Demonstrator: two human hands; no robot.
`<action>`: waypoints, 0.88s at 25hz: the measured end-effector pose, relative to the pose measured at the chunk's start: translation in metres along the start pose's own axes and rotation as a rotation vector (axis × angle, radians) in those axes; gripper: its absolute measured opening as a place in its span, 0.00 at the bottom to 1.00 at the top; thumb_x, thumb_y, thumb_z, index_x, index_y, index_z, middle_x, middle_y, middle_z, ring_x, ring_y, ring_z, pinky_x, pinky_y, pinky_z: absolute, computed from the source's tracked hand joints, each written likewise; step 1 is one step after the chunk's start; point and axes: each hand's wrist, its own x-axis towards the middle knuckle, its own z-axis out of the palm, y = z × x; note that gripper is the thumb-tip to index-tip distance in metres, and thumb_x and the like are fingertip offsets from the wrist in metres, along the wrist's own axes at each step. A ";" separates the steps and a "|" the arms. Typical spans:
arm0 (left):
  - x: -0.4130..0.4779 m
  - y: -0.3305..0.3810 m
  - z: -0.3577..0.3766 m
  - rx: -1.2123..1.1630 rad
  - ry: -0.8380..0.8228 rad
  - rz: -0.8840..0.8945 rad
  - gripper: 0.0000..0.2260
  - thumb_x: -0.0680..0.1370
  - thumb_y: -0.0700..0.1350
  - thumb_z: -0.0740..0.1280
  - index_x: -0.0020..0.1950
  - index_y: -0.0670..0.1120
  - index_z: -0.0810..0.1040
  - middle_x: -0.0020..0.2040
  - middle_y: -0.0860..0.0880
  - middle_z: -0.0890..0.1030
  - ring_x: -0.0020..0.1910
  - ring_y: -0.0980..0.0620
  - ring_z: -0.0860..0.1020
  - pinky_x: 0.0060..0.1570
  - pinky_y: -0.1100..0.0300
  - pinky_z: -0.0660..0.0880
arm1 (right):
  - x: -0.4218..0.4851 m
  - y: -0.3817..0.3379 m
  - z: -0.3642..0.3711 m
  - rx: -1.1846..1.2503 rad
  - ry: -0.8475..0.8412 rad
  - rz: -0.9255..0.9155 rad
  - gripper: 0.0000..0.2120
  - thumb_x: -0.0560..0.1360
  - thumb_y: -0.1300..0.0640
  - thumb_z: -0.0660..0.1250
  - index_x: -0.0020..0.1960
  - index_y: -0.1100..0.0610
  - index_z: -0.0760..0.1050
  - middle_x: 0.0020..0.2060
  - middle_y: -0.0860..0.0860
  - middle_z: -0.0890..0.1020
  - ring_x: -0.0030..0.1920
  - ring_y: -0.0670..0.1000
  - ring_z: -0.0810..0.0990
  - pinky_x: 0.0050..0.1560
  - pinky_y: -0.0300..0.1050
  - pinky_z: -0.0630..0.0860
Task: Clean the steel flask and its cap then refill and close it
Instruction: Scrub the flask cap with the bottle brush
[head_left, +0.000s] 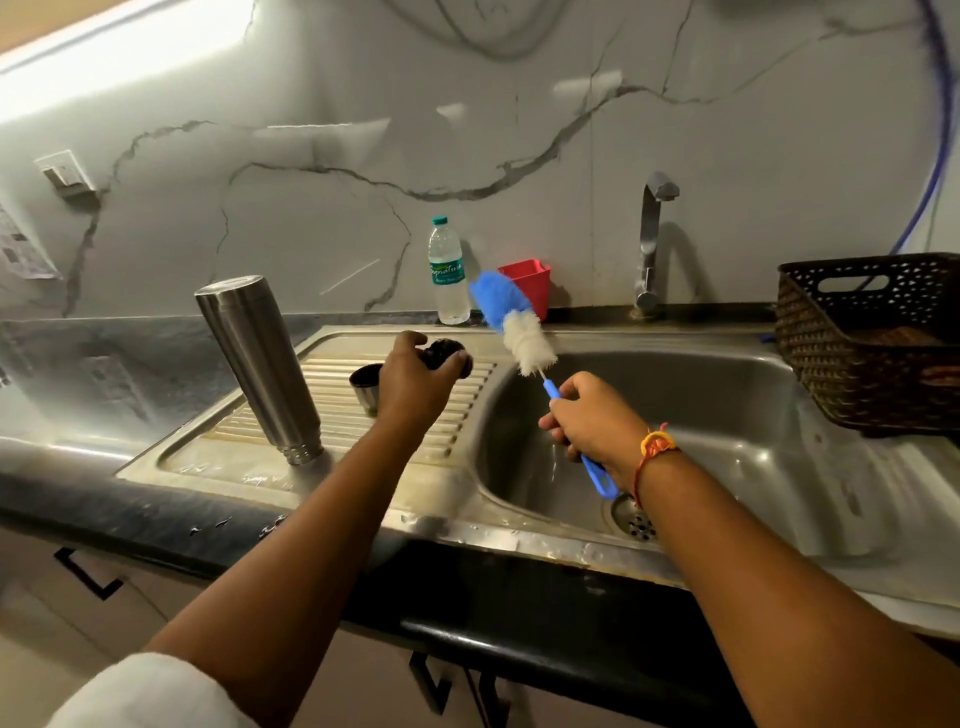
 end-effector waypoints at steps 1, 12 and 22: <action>0.003 0.009 0.011 -0.157 -0.033 -0.067 0.22 0.77 0.49 0.74 0.67 0.43 0.74 0.57 0.48 0.81 0.54 0.49 0.80 0.55 0.54 0.79 | 0.002 0.001 -0.002 -0.018 0.012 0.002 0.08 0.79 0.64 0.56 0.57 0.59 0.69 0.43 0.56 0.82 0.34 0.48 0.74 0.29 0.40 0.70; 0.033 0.009 0.069 -1.299 -0.212 -0.447 0.18 0.80 0.43 0.70 0.69 0.41 0.74 0.63 0.35 0.79 0.59 0.41 0.81 0.47 0.56 0.84 | 0.022 0.009 -0.012 0.004 0.156 -0.139 0.08 0.83 0.54 0.58 0.49 0.54 0.73 0.36 0.52 0.79 0.31 0.47 0.73 0.28 0.41 0.71; 0.053 0.005 0.051 -1.435 -0.110 -0.354 0.20 0.80 0.39 0.69 0.71 0.39 0.70 0.63 0.36 0.79 0.58 0.42 0.83 0.57 0.52 0.82 | 0.019 0.009 -0.015 -0.263 0.253 -0.352 0.10 0.82 0.53 0.61 0.55 0.53 0.80 0.35 0.47 0.79 0.37 0.48 0.76 0.38 0.42 0.72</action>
